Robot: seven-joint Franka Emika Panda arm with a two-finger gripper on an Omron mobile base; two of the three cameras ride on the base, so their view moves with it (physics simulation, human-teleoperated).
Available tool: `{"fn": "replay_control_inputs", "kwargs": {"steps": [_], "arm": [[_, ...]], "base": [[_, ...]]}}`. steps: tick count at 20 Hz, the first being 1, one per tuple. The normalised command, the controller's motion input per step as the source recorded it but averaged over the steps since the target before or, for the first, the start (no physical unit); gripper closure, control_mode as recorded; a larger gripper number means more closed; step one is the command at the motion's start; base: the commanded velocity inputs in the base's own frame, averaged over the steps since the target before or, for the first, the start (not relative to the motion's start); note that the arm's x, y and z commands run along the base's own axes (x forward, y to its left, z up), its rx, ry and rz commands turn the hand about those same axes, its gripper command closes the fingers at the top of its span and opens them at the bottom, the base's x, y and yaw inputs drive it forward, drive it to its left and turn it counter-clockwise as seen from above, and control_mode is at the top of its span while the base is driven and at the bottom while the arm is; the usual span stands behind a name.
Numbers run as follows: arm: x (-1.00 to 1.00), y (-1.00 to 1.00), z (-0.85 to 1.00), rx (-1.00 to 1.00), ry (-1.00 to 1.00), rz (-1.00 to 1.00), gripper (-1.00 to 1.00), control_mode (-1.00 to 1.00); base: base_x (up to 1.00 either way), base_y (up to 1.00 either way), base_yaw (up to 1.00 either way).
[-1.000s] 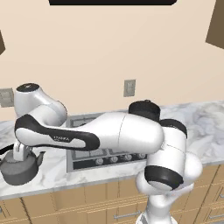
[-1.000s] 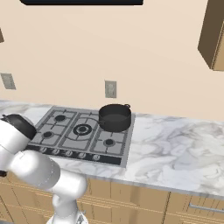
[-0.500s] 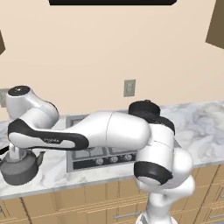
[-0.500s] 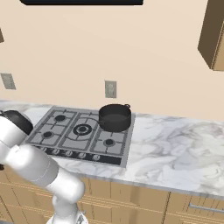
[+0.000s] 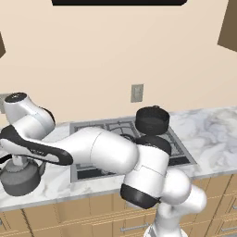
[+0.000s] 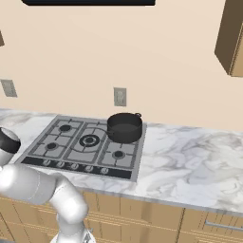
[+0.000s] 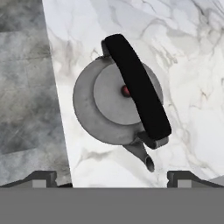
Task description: Pick the kettle from the counter and place it on a stove burner. Then turn the burner on.
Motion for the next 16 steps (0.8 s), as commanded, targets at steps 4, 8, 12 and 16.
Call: {"fn": "replay_control_inputs", "kwargs": {"steps": [4,8,12,16], "arm": [[0.31,0.00,-0.31,-0.03,0.00,0.00,-1.00,-1.00],[0.26,0.02,-0.15,0.00,0.00,0.00,-1.00,-1.00],[0.29,0.14,-0.18,0.00,0.02,0.00,-1.00,-1.00],[0.19,0.17,-0.31,0.00,0.05,0.01,-1.00,-1.00]], "base": [[0.00,0.00,0.00],[0.00,0.00,0.00],[0.00,0.00,0.00],[0.00,0.00,0.00]]}}
